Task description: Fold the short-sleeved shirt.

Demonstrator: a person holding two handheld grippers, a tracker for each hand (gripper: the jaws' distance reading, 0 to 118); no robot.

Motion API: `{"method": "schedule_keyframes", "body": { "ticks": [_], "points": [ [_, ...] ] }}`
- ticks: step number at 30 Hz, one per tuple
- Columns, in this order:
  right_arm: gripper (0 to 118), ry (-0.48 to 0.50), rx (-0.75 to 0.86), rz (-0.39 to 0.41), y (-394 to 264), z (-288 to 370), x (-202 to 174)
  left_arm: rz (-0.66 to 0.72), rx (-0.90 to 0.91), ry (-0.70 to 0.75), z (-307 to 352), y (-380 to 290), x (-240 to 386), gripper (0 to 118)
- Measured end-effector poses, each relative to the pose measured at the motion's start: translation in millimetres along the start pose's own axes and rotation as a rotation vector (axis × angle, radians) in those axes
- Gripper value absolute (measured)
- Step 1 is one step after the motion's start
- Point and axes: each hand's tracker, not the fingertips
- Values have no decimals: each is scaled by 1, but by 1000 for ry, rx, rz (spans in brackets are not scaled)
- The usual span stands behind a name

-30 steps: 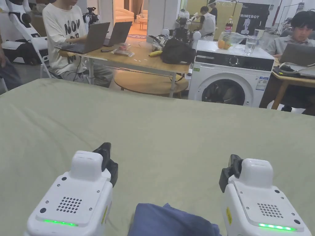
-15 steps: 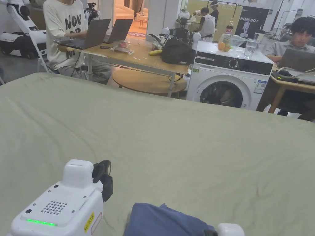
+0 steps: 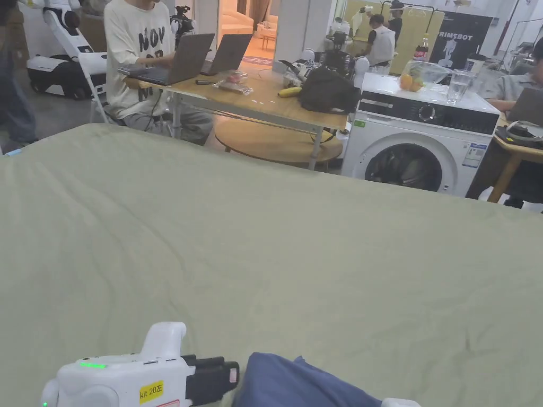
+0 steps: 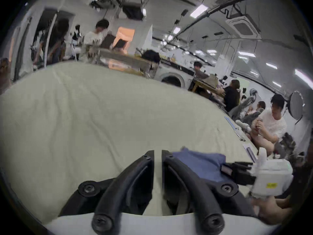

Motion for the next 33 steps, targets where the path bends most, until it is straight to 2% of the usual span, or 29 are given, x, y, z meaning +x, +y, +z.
{"method": "schedule_keyframes", "body": {
  "ticks": [2, 7, 8, 13, 17, 19, 21, 23, 24, 26, 27, 28, 33],
  "points": [
    [0, 3, -4, 2, 1, 0, 0, 64, -49, -72, -4, 3, -12, 33],
    [0, 10, -15, 4, 2, -1, 2, 217, -172, -241, -20, 11, -42, 63],
    [0, 11, -16, 1, 2, -1, 2, 211, -197, -273, -24, 12, -44, 65],
    [0, 6, -14, 2, 2, 0, 1, 292, -368, -454, -67, 13, -61, 65],
    [0, 8, -11, -11, 2, 0, 1, 424, -368, -583, -89, 4, -53, 65],
    [0, 10, -10, -18, 2, 0, 2, 458, -327, -601, -93, 0, -50, 65],
    [0, 15, -11, -26, 2, 0, 3, 410, -328, -579, -91, -4, -42, 65],
    [0, 15, -11, -28, 2, 1, 2, 362, -332, -468, -91, -9, -38, 64],
    [0, 21, -10, -27, 1, 0, 2, 384, -341, -440, -94, -9, -46, 61],
    [0, 17, -4, -18, 0, 1, 1, 476, -336, -511, -93, -10, -53, 30],
    [0, 16, -2, -13, 0, 1, 0, 453, -340, -484, -93, -10, -52, 22],
    [0, 14, 0, -11, 0, 1, -1, 449, -342, -473, -83, -11, -35, 20],
    [0, 14, 14, -10, -2, 3, 0, 436, -337, -458, -77, -7, -26, 16]
  ]
}}
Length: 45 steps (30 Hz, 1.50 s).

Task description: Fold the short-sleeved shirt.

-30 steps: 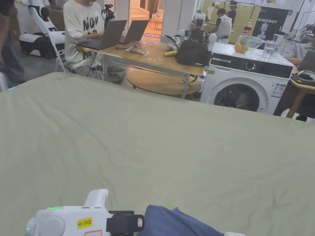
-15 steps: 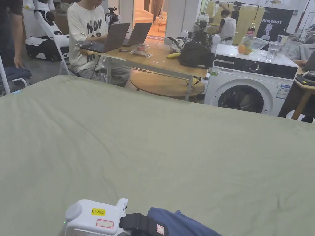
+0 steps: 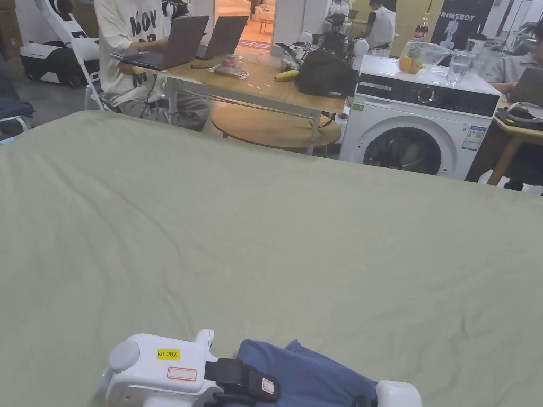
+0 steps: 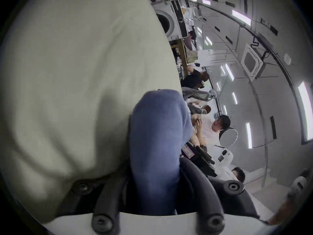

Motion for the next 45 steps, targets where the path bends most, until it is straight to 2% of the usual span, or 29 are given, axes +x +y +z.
{"method": "schedule_keyframes", "body": {
  "ticks": [5, 11, 14, 22, 28, 37, 42, 45],
  "points": [
    [0, 5, 67, 12, 14, 13, 2, -12, -1, 10, 4, 2, 10, 16],
    [0, -78, 430, 50, 60, 45, 3, -21, -5, 12, 6, 15, 13, 16],
    [0, -106, 544, 27, 71, 55, 0, -19, -6, 9, 10, 21, 24, 16],
    [0, -113, 607, 51, 73, 56, -28, -67, -6, 27, 54, 34, 49, 16],
    [0, -16, 615, 91, 88, 44, -75, -80, 64, 158, 141, 37, 57, 16],
    [0, 206, 561, 101, 117, 7, -179, -98, 221, 443, 327, 69, 46, 16],
    [0, 259, 530, 148, 120, -5, -221, -17, 289, 640, 425, 93, 21, 16],
    [0, 275, 512, 174, 117, -9, -229, -2, 310, 739, 459, 98, 11, 16]
  ]
}}
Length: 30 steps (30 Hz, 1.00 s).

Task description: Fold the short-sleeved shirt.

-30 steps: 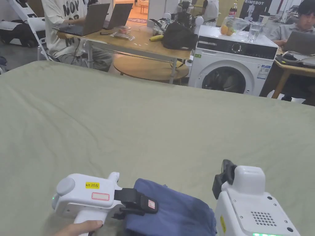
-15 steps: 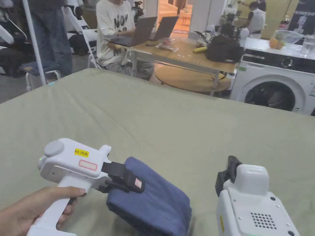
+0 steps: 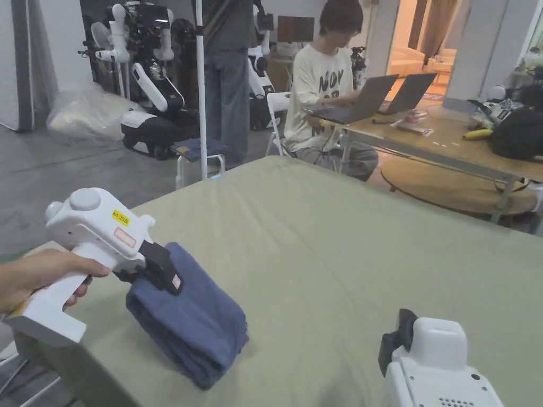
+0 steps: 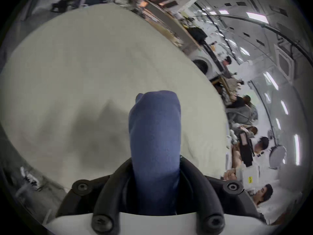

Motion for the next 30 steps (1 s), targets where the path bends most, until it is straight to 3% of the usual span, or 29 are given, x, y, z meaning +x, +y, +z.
{"method": "schedule_keyframes", "body": {
  "ticks": [5, 9, 10, 13, 14, 21, 28, 30],
  "points": [
    [0, -3, -24, 18, -6, -5, 3, 41, -40, 180, -11, 15, -39, 16],
    [0, -16, -40, 20, -6, -9, 9, 57, -85, 251, -25, -14, -22, 16],
    [0, -17, -43, 19, -6, -9, 10, 45, -92, 285, -24, -21, -18, 19],
    [0, -15, -53, 19, -6, -13, 13, 22, -85, 351, -18, -31, -12, 45],
    [0, -15, -52, 19, -6, -13, 12, 14, -70, 365, -10, -22, -20, 46],
    [0, -2, -57, 21, -8, -12, 8, -40, 89, 415, 23, -14, -13, 46],
    [0, -5, -53, 5, -9, -1, 20, -181, 222, 253, -5, -52, 42, 46],
    [0, -17, -52, -3, -9, 4, 27, -236, 290, 269, -17, -66, 65, 42]
  ]
}}
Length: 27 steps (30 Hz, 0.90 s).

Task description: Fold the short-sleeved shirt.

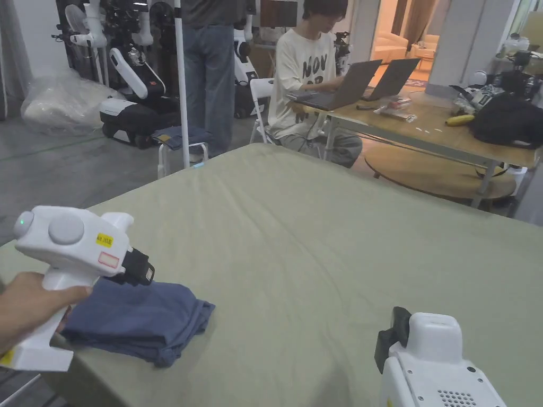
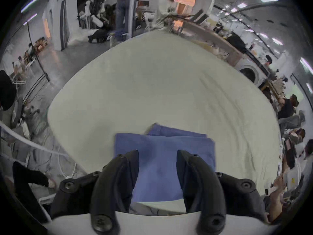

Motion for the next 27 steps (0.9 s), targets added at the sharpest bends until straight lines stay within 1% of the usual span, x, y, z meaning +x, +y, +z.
{"method": "schedule_keyframes", "body": {
  "ticks": [2, 3, 4, 5, 7, 9, 16, 17, 20, 22, 25, 27],
  "points": [
    [0, -20, 3, -4, 0, 5, 10, -44, 71, -20, -1, -10, 28, 19],
    [0, -30, 5, -5, 1, 7, 15, -60, 100, -36, -1, -14, 40, 13],
    [0, -40, 8, -6, 1, 10, 21, -67, 166, -35, -7, -15, 46, 9],
    [0, -58, 9, -12, 2, 13, 28, -79, 195, -49, -7, -19, 60, 5],
    [0, -81, 13, -26, 3, 20, 41, -77, 265, -69, -8, -24, 85, 1],
    [0, -118, 21, -36, 5, 28, 55, -57, 336, -115, -9, -30, 109, 0],
    [0, -240, 32, -85, 9, 56, 109, -165, 531, -147, -10, -49, 209, 0],
    [0, -253, 36, -88, 9, 61, 118, -175, 532, -151, -10, -51, 222, 0],
    [0, -305, 39, -105, 10, 74, 141, -173, 623, -211, -6, -61, 261, 0],
    [0, -342, 46, -118, 10, 83, 155, -192, 672, -184, -7, -66, 282, 0],
    [0, -381, 60, -115, 11, 95, 171, -193, 720, -189, -8, -74, 311, 0],
    [0, -399, 64, -105, 11, 101, 179, -168, 735, -221, -9, -77, 324, 0]
  ]
}}
